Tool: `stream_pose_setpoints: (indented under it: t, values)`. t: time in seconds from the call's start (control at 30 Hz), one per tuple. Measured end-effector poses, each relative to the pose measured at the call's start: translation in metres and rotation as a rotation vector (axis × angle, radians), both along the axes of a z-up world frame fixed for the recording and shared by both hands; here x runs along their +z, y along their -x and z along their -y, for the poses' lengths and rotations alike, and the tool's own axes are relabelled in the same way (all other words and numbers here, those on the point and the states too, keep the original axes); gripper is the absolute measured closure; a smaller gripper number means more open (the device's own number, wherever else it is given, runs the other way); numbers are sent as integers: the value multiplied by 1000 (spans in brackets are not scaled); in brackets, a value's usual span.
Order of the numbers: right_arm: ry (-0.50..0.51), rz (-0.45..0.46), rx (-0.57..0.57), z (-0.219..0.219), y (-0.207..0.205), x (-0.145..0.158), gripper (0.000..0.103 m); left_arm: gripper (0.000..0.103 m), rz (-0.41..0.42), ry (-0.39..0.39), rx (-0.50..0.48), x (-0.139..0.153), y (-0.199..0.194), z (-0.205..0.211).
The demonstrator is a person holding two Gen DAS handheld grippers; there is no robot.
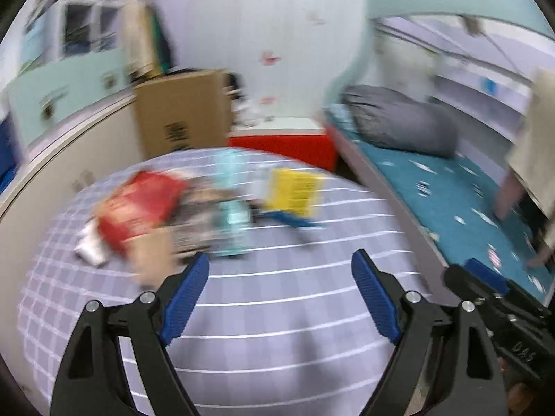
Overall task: Collect trash
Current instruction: 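Bring both open tools back to the table, then grasp the tan cloth with the left tool while the right tool grasps the teal tube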
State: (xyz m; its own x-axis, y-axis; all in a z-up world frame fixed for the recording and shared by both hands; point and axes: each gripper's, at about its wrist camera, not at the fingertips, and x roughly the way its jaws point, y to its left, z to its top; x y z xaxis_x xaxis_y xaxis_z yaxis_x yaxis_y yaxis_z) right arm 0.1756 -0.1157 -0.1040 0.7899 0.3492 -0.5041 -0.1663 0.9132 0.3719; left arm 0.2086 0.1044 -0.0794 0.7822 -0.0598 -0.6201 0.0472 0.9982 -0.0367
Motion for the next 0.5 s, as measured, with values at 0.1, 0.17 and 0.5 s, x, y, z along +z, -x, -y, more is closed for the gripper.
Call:
stream_pose_setpoints:
  t: [0.1, 0.17, 0.5]
  values:
    - [23, -17, 58, -37, -18, 0, 37, 21, -30, 45, 89, -9, -10, -51]
    - [41, -24, 85, -58, -26, 2, 37, 21, -51, 68, 118, -17, -19, -76]
    - [21, -140, 161, -117, -87, -20, 39, 55, -166, 126, 81, -48, -59, -106]
